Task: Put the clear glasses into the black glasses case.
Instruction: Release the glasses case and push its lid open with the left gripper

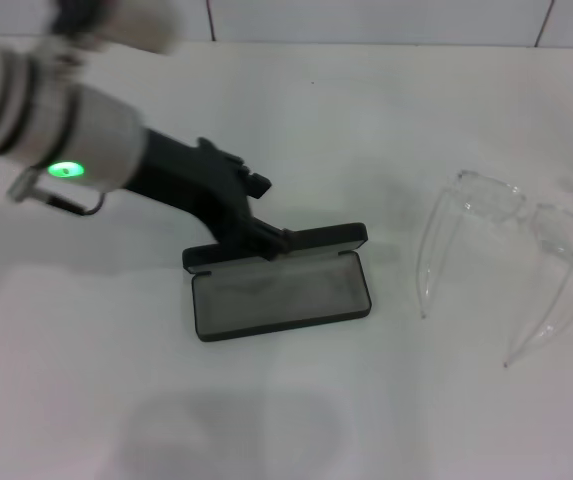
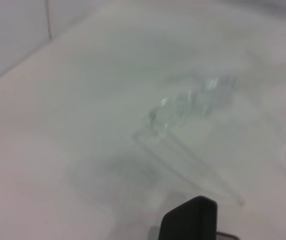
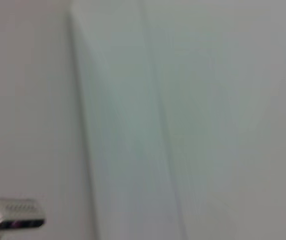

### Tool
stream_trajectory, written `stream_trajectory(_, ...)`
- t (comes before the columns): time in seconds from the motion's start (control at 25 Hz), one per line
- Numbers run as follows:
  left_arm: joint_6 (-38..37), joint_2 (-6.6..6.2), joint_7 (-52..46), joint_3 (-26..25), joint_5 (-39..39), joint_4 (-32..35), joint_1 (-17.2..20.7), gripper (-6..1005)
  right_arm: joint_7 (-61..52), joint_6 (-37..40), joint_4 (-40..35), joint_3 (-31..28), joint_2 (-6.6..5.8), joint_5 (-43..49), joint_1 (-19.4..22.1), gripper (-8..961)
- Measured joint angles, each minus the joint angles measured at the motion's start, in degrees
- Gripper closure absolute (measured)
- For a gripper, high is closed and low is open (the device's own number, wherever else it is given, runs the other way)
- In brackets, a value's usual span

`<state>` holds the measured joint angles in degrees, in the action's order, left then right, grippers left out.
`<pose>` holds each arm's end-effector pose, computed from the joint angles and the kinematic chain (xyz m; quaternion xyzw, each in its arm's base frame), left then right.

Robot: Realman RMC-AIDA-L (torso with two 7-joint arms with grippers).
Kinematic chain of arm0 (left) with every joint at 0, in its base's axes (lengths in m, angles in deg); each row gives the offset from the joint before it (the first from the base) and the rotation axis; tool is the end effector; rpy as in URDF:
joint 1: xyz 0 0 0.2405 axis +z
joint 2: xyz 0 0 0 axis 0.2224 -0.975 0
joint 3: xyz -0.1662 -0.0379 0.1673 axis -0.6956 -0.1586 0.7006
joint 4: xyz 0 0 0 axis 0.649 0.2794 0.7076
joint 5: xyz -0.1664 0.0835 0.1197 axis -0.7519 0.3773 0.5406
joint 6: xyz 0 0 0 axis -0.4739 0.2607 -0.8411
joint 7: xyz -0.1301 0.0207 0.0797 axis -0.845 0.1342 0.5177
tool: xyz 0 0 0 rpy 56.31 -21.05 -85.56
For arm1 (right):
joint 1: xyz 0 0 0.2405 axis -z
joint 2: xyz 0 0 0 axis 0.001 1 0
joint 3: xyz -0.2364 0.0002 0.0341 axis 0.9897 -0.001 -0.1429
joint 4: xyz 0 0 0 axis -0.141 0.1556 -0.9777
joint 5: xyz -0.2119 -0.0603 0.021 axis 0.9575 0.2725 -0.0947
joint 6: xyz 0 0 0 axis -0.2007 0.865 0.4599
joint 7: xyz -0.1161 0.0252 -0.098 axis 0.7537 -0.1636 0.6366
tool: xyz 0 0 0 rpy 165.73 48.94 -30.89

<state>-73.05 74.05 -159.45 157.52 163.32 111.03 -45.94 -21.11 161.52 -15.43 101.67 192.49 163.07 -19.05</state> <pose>-0.1277 0.3534 -0.0011 -0.9814 -0.1640 0.0241 0.0973 0.2953 0.2784 0.1354 -0.8115 0.1441 0.4774 0.3048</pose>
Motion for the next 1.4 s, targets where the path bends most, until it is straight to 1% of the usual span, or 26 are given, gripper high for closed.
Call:
stream_trajectory(0.04, 0.6, 0.01, -1.0, 1.6, 1.0, 0.5, -0.4, 236, 0.0, 0.3, 0.1, -1.6, 0.00, 0.0, 0.7, 158)
stream_trajectory(0.08, 1.6, 0.03, -2.8, 5.0, 3.1, 1.9, -1.1, 236, 0.0, 0.5, 0.2, -2.8, 0.05, 0.0, 1.3, 158)
stream_trajectory(0.16, 2.8, 0.07, -5.0, 8.9, 5.3, 3.9, -1.6, 238, 0.0, 0.6, 0.3, -4.2, 0.26, 0.0, 2.3, 158)
stream_trajectory(0.2, 3.9, 0.10, -6.8, 12.1, 7.5, 6.0, -1.9, 238, 0.1, 0.7, 0.3, -4.7, 0.37, 0.0, 2.6, 158)
stream_trajectory(0.24, 3.9, 0.10, -6.8, 12.1, 7.5, 6.0, -1.9, 239, 0.2, 0.7, 0.3, -4.8, 0.42, 0.0, 2.8, 158)
stream_trajectory(0.4, 4.5, 0.17, -10.1, 16.1, 10.8, 7.4, -2.6, 241, 0.4, 0.7, 0.3, -5.0, 0.61, 0.0, 3.1, 158)
stream_trajectory(0.6, 6.4, 0.31, -12.9, 20.6, 14.6, 5.5, -3.4, 243, 0.4, 0.7, 0.3, -5.0, 0.65, 0.0, 2.7, 158)
stream_trajectory(0.84, 9.7, 0.34, -14.5, 23.6, 17.4, 0.4, -5.2, 247, 0.5, 0.8, 0.3, -5.1, 0.67, 0.0, 2.6, 158)
stream_trajectory(0.88, 10.1, 0.35, -14.9, 23.8, 18.0, -0.8, -5.9, 247, 0.6, 0.8, 0.3, -5.1, 0.71, 0.0, 2.6, 158)
stream_trajectory(1.16, 10.2, 0.29, -15.2, 23.9, 18.8, -3.3, -7.3, 251, 0.7, 0.6, 0.6, -5.3, 0.82, 0.0, 3.0, 157)
stream_trajectory(1.36, 10.0, 0.33, -14.9, 24.3, 18.7, -3.1, -7.4, 462, 1.8, 0.6, 2.6, -7.1, 0.80, 0.0, 3.1, 157)
stream_trajectory(1.4, 9.9, 0.32, -15.0, 24.4, 18.6, -3.1, -7.4, 483, 2.0, 0.6, 2.8, -7.2, 0.76, 0.0, 3.1, 157)
